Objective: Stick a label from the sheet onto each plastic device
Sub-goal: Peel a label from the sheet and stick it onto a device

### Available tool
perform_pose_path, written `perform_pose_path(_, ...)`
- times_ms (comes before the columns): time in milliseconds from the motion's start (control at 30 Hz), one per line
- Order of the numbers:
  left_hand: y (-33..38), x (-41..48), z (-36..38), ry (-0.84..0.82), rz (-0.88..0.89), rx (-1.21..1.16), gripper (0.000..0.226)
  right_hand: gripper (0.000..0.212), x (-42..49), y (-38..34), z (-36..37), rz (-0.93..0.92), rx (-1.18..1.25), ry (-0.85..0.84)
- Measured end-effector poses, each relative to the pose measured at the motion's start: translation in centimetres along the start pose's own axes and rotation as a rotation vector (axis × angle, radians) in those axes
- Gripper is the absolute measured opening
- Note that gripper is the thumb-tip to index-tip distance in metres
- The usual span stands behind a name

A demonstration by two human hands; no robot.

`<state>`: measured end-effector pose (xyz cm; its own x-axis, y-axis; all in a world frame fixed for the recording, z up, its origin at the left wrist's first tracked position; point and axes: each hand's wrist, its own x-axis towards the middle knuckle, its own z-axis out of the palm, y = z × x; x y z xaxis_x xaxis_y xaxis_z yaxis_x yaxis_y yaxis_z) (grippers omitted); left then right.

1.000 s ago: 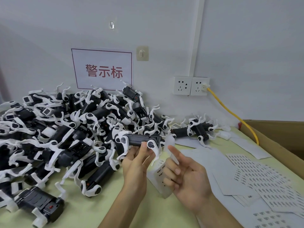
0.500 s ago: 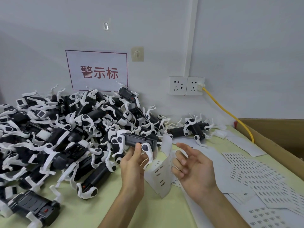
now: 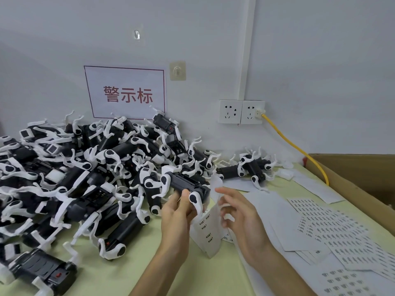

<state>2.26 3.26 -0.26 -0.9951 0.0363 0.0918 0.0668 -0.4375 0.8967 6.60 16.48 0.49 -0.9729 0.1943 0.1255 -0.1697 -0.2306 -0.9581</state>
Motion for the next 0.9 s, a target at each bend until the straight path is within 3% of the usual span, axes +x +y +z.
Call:
perform_pose_path(100, -0.1, -0.2, 0.0, -0.046, 0.059, 0.039, 0.054, 0.039, -0.2, -0.1, 0.3, -0.041, -0.116, -0.087)
perform_pose_path(233, -0.5, 0.1, -0.3, -0.118, 0.126, 0.054, 0.019, 0.043, -0.3, -0.3, 0.5, -0.066, -0.167, -0.141)
perform_pose_path(533, -0.4, -0.1, -0.5, -0.092, 0.136, 0.011, 0.033, 0.052, -0.2, 0.5, 0.6, -0.186, -0.278, -0.112)
perform_pose_path(900, -0.1, -0.4, -0.4, -0.103, 0.137, 0.066, 0.031, 0.059, 0.1, 1.2, 0.6, -0.183, -0.266, -0.146)
